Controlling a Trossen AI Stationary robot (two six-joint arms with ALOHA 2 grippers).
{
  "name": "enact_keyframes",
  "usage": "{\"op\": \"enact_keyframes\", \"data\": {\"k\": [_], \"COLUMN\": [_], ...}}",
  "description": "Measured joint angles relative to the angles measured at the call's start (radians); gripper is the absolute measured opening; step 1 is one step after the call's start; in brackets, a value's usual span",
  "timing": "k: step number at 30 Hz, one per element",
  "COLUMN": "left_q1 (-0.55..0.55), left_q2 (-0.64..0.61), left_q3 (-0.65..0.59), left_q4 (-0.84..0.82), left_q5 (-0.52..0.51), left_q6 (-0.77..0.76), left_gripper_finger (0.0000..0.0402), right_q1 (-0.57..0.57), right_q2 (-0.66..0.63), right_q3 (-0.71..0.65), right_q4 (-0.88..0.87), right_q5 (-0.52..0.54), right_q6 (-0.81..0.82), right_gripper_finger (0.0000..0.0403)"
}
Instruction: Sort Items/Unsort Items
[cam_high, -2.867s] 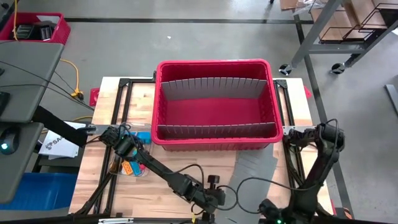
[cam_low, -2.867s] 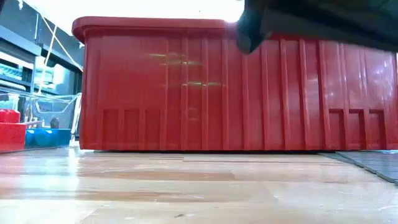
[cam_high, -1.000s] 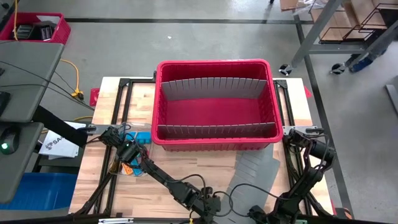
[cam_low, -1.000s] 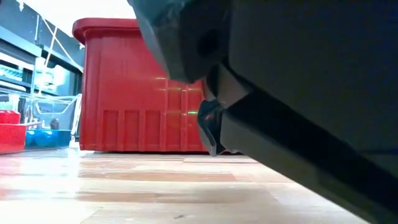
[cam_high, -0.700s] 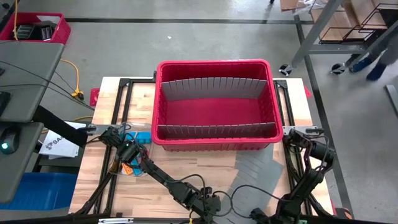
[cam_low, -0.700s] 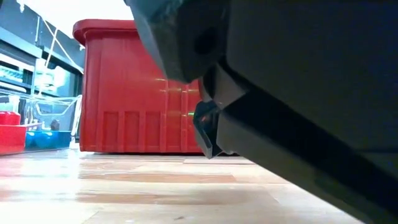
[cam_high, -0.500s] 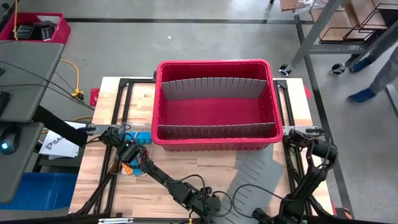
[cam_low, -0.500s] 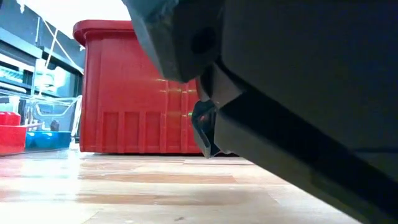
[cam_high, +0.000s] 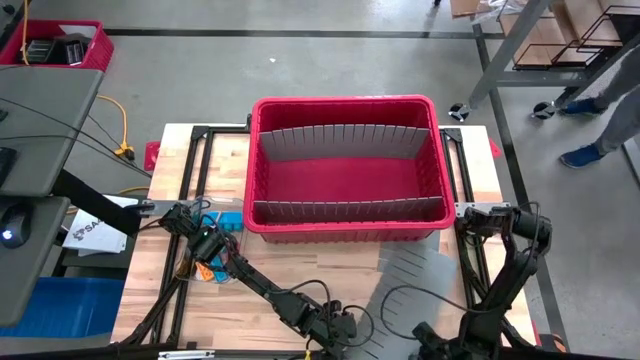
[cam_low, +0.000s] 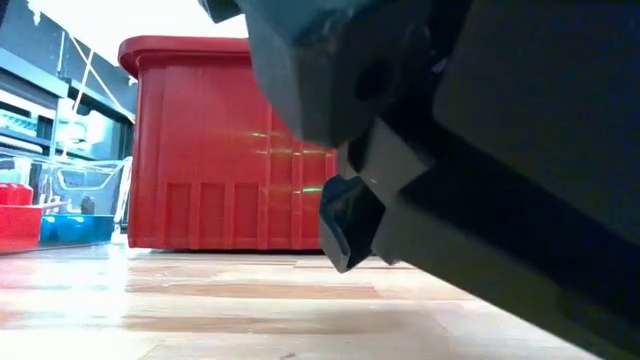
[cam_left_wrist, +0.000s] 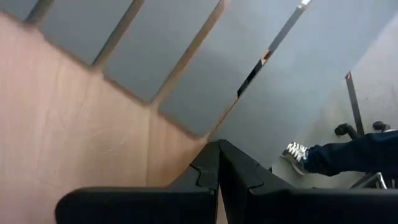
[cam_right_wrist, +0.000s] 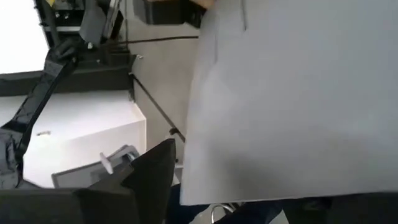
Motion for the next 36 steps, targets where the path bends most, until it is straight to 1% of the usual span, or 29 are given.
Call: {"op": "enact_keyframes", "data": {"k": [4,6,8,10,11,13,14,15,18,20,23,26,29,32,34,36], "left_q1": [0.0,-0.001,-0.001,0.0,0.0,0.0,0.0,0.002,0.015,0.023,0.033,0.039,0.04,0.021,0.003,-0.012], "left_q2": [0.0,0.0,0.0,-0.002,-0.005,-0.009,-0.016,-0.023,-0.065,-0.108,-0.174,-0.226,-0.315,-0.441,-0.535,-0.634], "left_q3": [0.0,0.0,0.0,0.0,0.0,0.0,-0.001,-0.001,-0.004,-0.004,0.0,-0.002,-0.003,-0.002,-0.002,-0.002], "left_q4": [-0.003,-0.005,-0.006,-0.006,-0.007,-0.009,-0.016,-0.023,-0.06,-0.088,-0.177,-0.295,-0.421,-0.54,-0.587,-0.598], "left_q5": [0.001,0.001,0.003,0.003,0.003,0.002,-0.003,-0.005,-0.001,0.01,0.02,0.047,0.11,0.16,0.169,0.16], "left_q6": [-0.014,-0.021,-0.025,-0.025,-0.024,-0.001,0.018,0.045,0.132,0.219,0.319,0.367,0.369,0.346,0.289,0.206], "left_gripper_finger": [0.0,0.0,0.0,0.0,0.0,0.0,0.0,0.0,0.0,0.0,0.0,0.0,0.0,0.0,0.0004,0.0012], "right_q1": [-0.02,-0.027,-0.034,-0.045,-0.052,-0.06,-0.062,-0.063,-0.052,-0.035,-0.003,0.029,0.056,0.08,0.094,0.104], "right_q2": [-0.03,-0.042,-0.051,-0.061,-0.069,-0.081,-0.086,-0.089,-0.111,-0.126,-0.147,-0.153,-0.153,-0.153,-0.153,-0.153], "right_q3": [0.001,0.003,0.003,0.003,0.003,0.005,0.005,0.004,0.003,0.026,0.064,0.11,0.165,0.248,0.32,0.396], "right_q4": [-0.048,-0.066,-0.088,-0.112,-0.119,-0.124,-0.124,-0.13,-0.151,-0.184,-0.257,-0.298,-0.302,-0.305,-0.338,-0.407], "right_q5": [0.001,0.021,0.027,0.025,0.03,0.044,0.042,0.029,-0.011,-0.031,-0.118,-0.204,-0.257,-0.277,-0.288,-0.288], "right_q6": [0.004,0.006,0.007,0.01,0.008,-0.001,-0.01,-0.012,-0.025,-0.031,-0.046,-0.069,-0.13,-0.219,-0.293,-0.354], "right_gripper_finger": [0.0223,0.0204,0.0176,0.0137,0.0111,0.0044,0.0024,0.0017,0.0007,0.0005,0.0003,0.0002,0.0001,0.0,0.0,0.0]}}
